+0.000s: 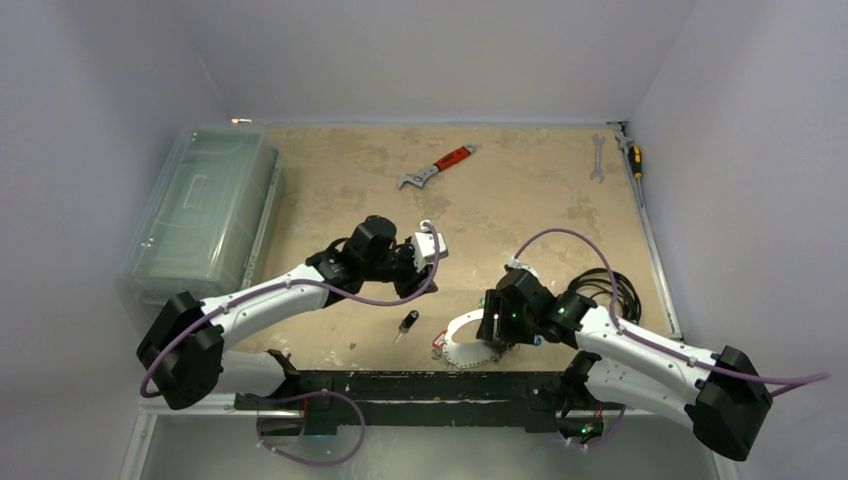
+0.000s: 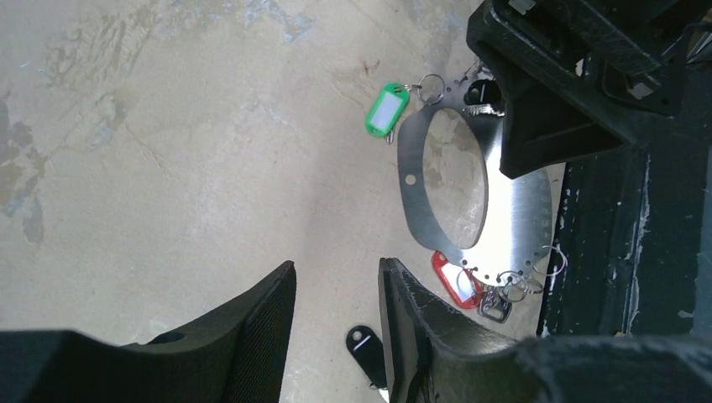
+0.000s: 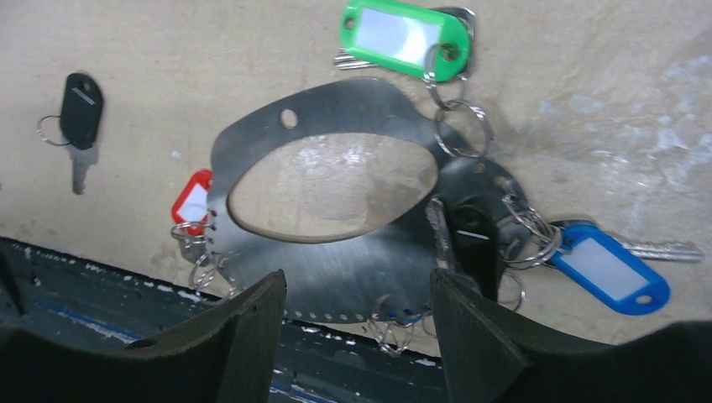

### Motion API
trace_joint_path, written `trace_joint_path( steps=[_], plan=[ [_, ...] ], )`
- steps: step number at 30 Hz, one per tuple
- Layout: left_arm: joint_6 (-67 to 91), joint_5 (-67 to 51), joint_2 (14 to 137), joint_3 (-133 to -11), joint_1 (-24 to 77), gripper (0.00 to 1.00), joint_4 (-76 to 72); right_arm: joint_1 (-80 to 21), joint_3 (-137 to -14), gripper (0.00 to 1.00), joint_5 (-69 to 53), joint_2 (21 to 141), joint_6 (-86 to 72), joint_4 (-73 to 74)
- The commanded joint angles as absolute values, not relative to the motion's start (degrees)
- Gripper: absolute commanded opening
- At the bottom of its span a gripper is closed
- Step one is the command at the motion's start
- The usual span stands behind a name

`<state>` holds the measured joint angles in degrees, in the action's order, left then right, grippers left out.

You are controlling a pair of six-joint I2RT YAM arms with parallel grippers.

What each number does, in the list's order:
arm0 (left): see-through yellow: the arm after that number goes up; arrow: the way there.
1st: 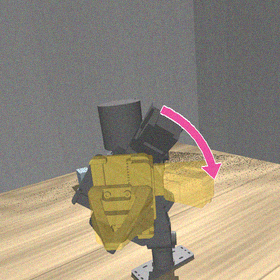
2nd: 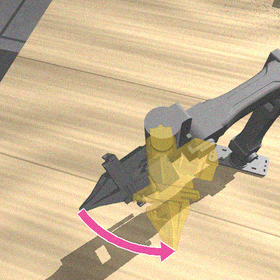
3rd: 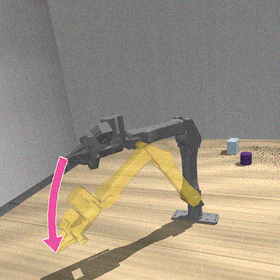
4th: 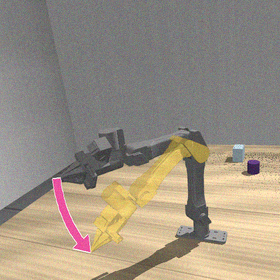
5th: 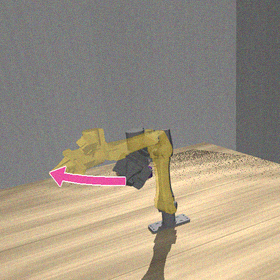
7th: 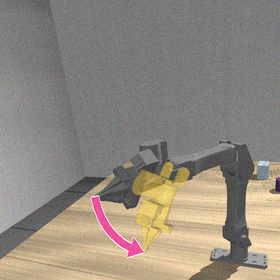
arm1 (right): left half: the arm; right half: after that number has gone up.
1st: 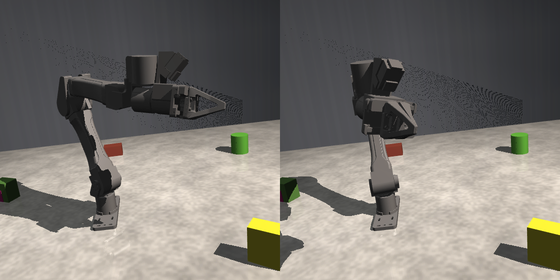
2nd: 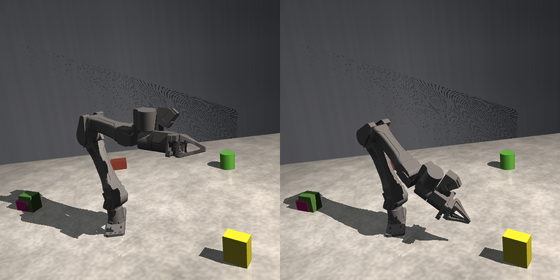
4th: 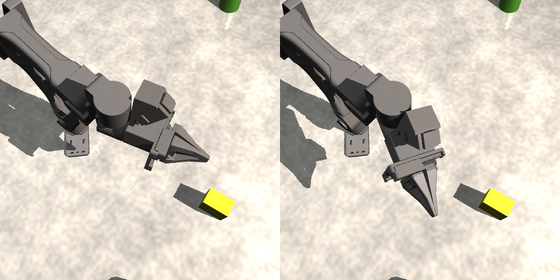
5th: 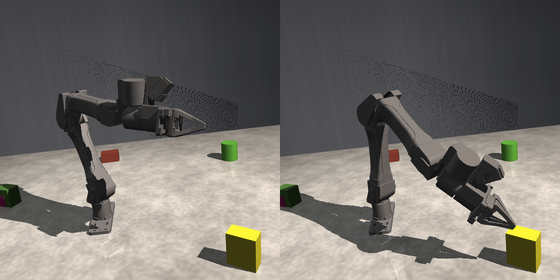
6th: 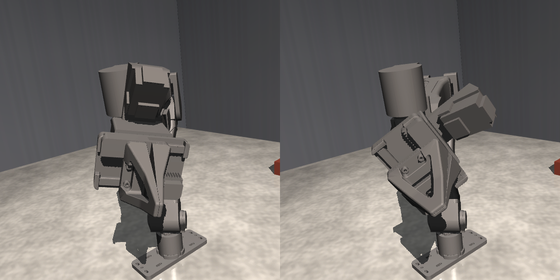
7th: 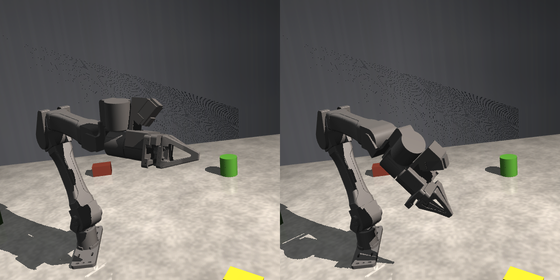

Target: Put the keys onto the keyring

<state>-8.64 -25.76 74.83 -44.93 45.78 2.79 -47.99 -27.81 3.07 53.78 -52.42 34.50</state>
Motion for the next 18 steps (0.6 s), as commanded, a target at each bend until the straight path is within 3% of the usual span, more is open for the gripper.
trace_joint_path(
  steps=[1, 12, 18],
  plan=[
    [-11.94, -21.74, 71.91, -47.22, 46.04, 0.4, 4.9, -48.21, -30.32, 0.66, 0.09, 54.34, -49.27, 31.06],
    [-14.32, -10.84, 67.67, -46.15, 46.05, 0.4, 6.48, -56.36, -38.5, 0.63, 7.02, 62.0, -52.14, 36.4],
    [-17.51, -25.56, 64.57, -43.43, 46.33, 0.4, 5.86, -60.29, -39.65, 0.63, 10.9, 65.44, -53.35, 35.17]
  ],
)
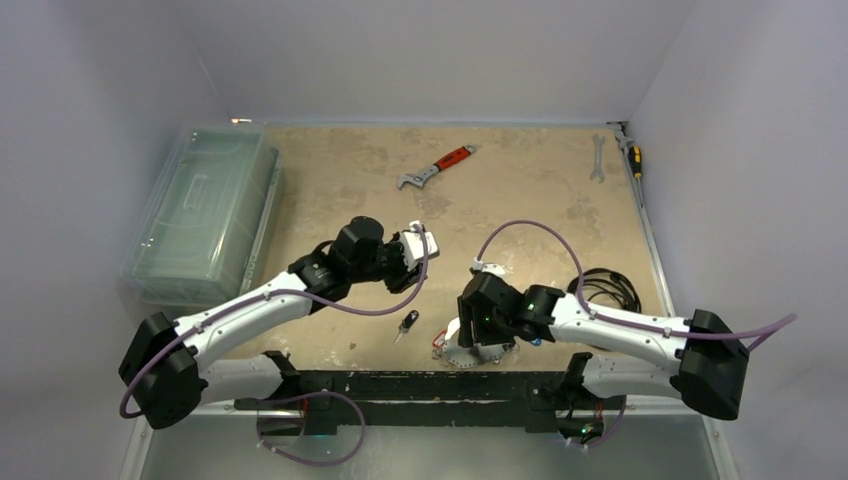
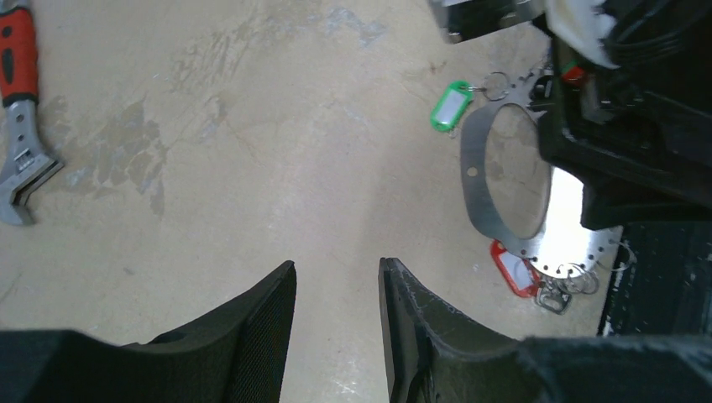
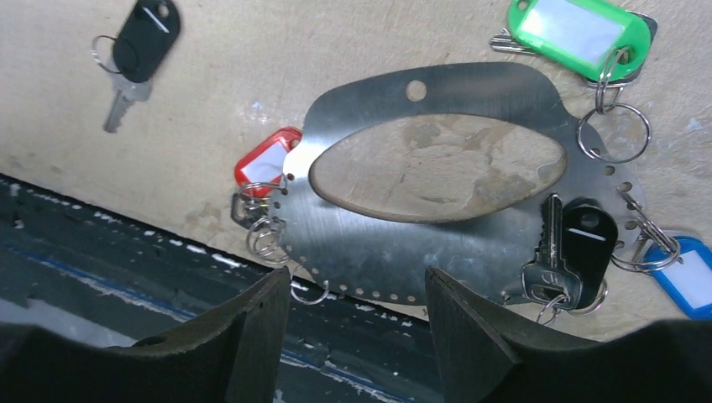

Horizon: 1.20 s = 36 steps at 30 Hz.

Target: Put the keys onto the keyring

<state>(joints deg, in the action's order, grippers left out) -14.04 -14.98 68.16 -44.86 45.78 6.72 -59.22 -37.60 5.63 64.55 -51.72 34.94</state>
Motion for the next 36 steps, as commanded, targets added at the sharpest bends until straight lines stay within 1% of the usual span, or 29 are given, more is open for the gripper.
trace_joint_path(
  steps=[1, 4, 7, 10, 12, 15, 17, 20, 25, 30, 33, 36],
  plan=[
    [-18.65, -28.4, 63.48, -42.34, 46.81, 0.4, 5.36, -60.29, -39.57, 0.63, 11.33, 65.58, -53.55, 34.4],
    [-21.06, -32.24, 60.06, -38.94, 48.35, 0.41, 3.39, -60.29, -39.02, 0.62, 11.52, 66.23, -53.93, 29.61],
    [-20.79, -32.41, 59.37, -37.93, 49.74, 0.41, 3.8, -60.17, -39.08, 0.62, 11.51, 67.82, -51.55, 24.92],
    [-17.76, -30.24, 60.75, -38.38, 53.31, 0.41, 5.96, -60.19, -39.87, 0.62, 13.12, 69.46, -50.08, 23.83],
    [-14.31, -25.46, 61.73, -38.06, 57.31, 0.41, 5.92, -60.05, -39.64, 0.62, 13.46, 69.48, -49.27, 22.51],
    [-3.68, -17.03, 64.56, -37.75, 62.84, 0.38, 5.01, -59.41, -39.34, 0.62, 13.59, 68.97, -48.23, 21.06],
    [6.59, -13.04, 65.68, -37.01, 66.3, 0.36, 3.76, -58.31, -38.92, 0.63, 14.05, 68.59, -47.63, 20.44],
    [18.52, -5.55, 65.66, -35.45, 71.25, 0.35, 1.33, -55.92, -37.91, 0.63, 14.18, 67.55, -47.1, 19.46],
    [37.88, 6.06, 66.69, -34.78, 75.79, 0.33, 2.17, -51.14, -35.22, 0.64, 12.5, 64.58, -46.06, 16.78],
    [50.52, 8.85, 72.04, -33.85, 77.33, 0.31, -1.55, -50.63, -33.86, 0.64, 11.18, 64.0, -44.55, 15.14],
    [57.33, 11.04, 74.74, -33.6, 77.39, 0.29, -1.98, -50.63, -33.33, 0.64, 10.61, 63.89, -44.14, 15.25],
    [59.74, 13.49, 74.97, -32.82, 77.66, 0.28, -2.36, -50.63, -32.12, 0.64, 9.99, 62.48, -44.19, 14.49]
  ],
)
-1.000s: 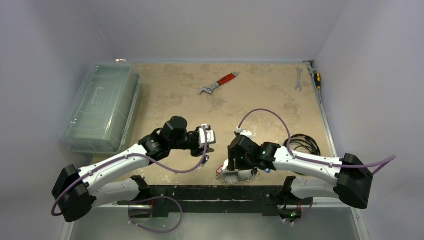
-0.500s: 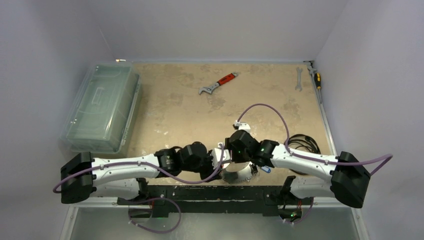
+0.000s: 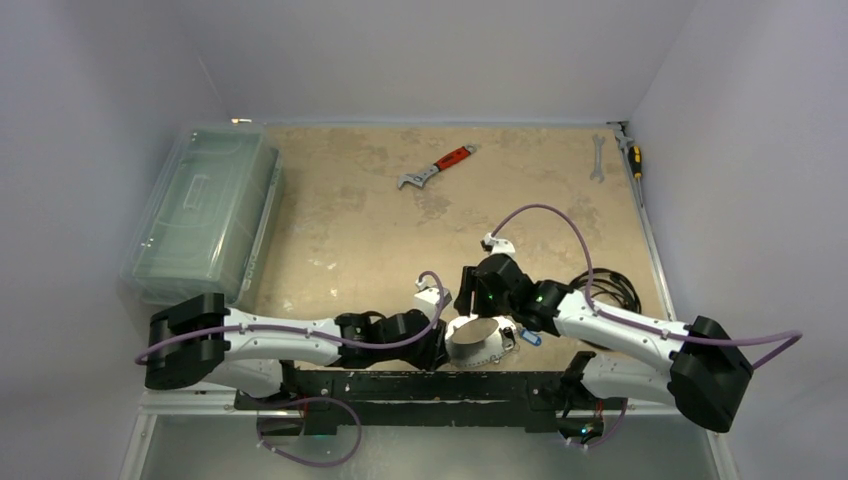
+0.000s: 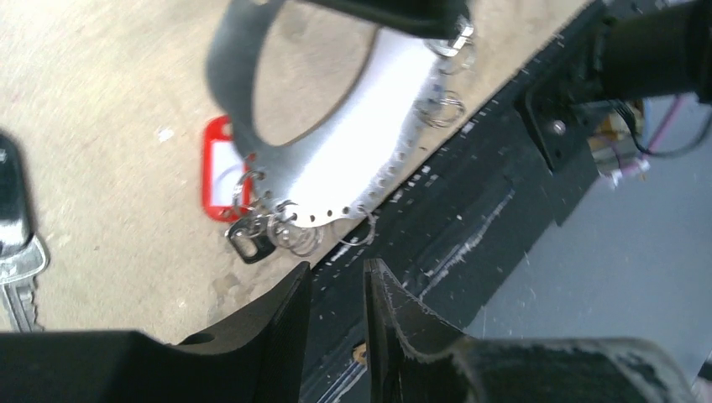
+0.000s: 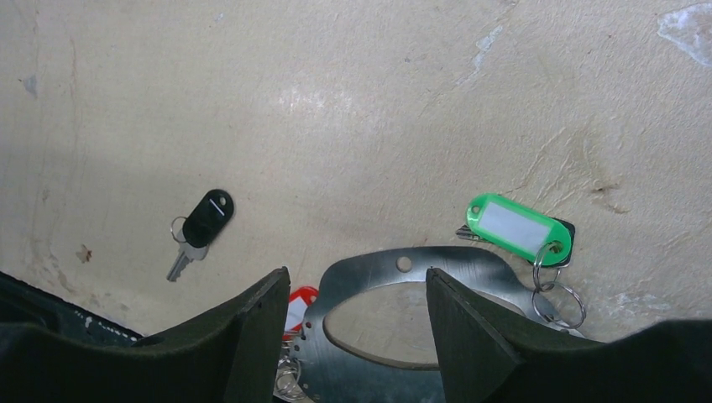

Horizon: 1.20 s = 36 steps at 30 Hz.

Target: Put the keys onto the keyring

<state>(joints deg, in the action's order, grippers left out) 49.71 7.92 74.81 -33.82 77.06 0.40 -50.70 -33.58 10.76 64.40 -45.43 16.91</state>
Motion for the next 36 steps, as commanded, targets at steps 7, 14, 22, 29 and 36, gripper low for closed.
trace_joint_path(
  steps=[7, 14, 22, 29, 36],
  plan=[
    [41.18, 14.89, 78.0, -37.47, 79.5, 0.32, -0.09, -50.63, -30.62, 0.64, 8.57, 62.21, -43.78, 12.87],
    [25.48, 13.38, 80.4, -38.36, 80.24, 0.37, -1.2, -50.63, -30.04, 0.64, 9.68, 60.49, -43.66, 13.67],
    [21.08, 11.4, 84.46, -39.73, 80.24, 0.37, -2.99, -50.65, -29.45, 0.64, 10.13, 59.24, -43.68, 14.33],
    [20.33, 12.67, 85.5, -39.77, 80.24, 0.32, -3.78, -50.63, -29.36, 0.64, 9.8, 59.24, -43.33, 14.4],
    [19.87, 13.06, 87.03, -39.9, 80.24, 0.25, -3.78, -50.63, -29.1, 0.64, 9.75, 58.61, -43.0, 14.83]
  ],
)
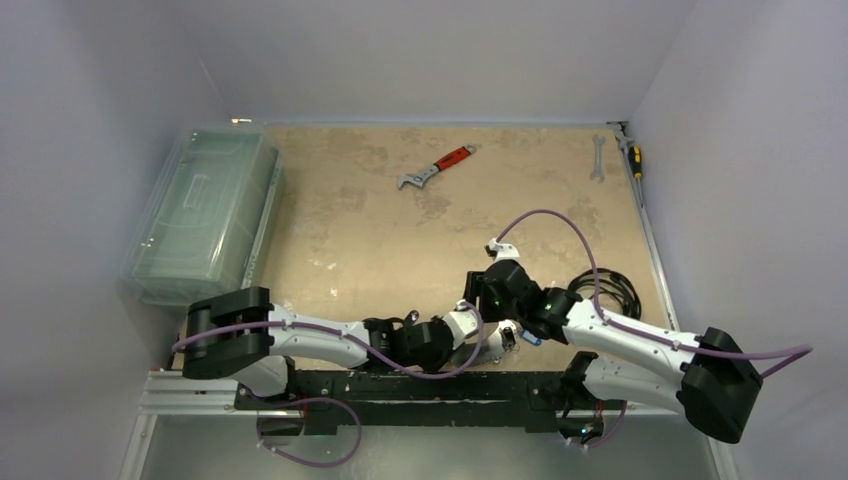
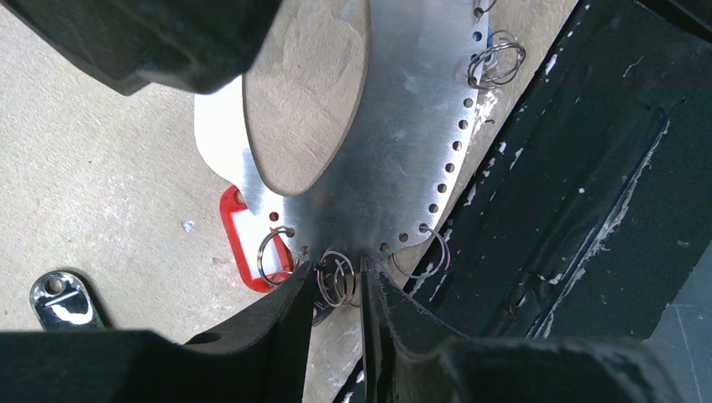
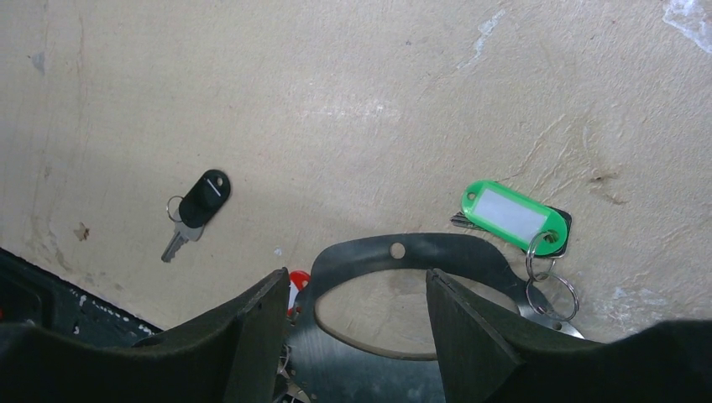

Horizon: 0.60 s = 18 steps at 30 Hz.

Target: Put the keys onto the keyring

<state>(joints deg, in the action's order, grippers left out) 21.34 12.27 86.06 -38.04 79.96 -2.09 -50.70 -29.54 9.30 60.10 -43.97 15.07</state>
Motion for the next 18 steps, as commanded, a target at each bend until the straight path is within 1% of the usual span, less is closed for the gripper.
trace_joint_path(
  steps=[1, 10, 11, 16, 18],
  plan=[
    [19.86, 13.2, 87.32, -39.97, 80.24, 0.25, -3.78, -50.63, -29.03, 0.64, 9.76, 58.48, -43.05, 14.85],
    [20.1, 15.64, 87.85, -41.04, 80.24, 0.26, -1.77, -50.62, -28.66, 0.64, 9.27, 57.88, -42.99, 14.79],
    [20.05, 15.72, 87.87, -41.02, 80.24, 0.24, -1.95, -50.62, -28.61, 0.64, 9.19, 57.84, -42.91, 14.77],
    [19.07, 14.86, 88.43, -41.28, 80.24, 0.01, -2.31, -50.63, -28.65, 0.63, 8.98, 57.74, -42.89, 14.92],
    [18.82, 14.29, 88.67, -41.39, 80.24, 0.0, -2.24, -50.63, -28.73, 0.63, 9.11, 57.66, -42.96, 15.06]
  ],
)
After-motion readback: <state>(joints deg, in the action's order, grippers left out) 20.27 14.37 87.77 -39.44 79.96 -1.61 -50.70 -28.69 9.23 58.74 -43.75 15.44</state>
